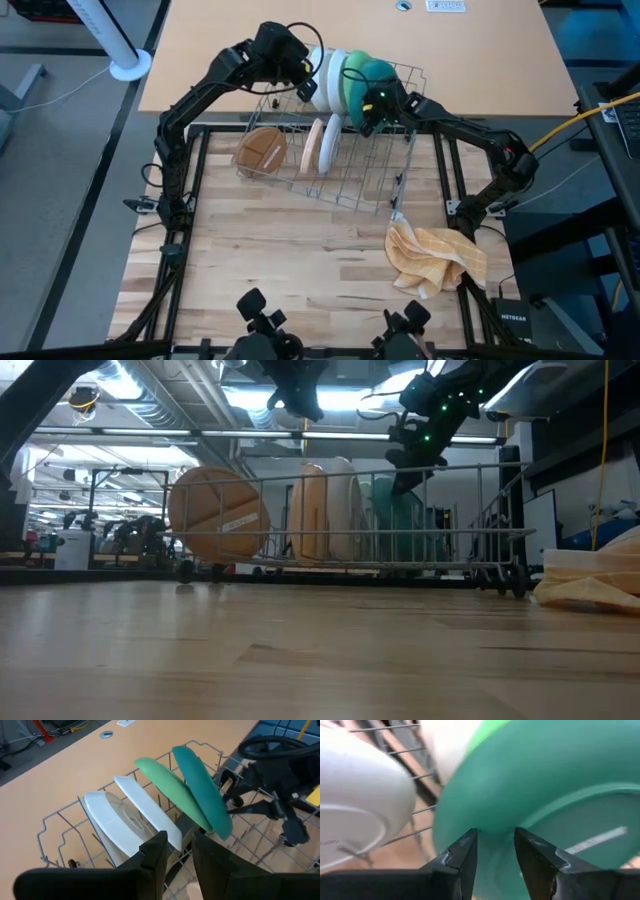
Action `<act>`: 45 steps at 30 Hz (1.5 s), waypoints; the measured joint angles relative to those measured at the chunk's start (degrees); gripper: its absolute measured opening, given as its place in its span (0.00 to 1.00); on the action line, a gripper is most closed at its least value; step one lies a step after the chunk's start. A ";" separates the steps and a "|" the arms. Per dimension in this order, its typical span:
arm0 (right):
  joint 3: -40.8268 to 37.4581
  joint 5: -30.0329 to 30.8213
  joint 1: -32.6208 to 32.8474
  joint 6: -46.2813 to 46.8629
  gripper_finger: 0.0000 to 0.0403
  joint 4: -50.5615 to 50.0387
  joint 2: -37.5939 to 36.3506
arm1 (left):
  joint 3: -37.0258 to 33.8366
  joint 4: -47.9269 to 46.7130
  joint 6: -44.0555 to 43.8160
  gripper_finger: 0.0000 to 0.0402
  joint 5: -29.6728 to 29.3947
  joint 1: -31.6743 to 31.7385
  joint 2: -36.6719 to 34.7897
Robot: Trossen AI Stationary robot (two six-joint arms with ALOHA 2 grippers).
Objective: Sort dishes
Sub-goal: Put the dark green plate in the dish rack
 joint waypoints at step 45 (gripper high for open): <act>-0.02 -0.19 0.07 6.00 0.34 4.11 1.79 | -9.79 -34.73 2.15 0.20 8.09 -26.70 0.75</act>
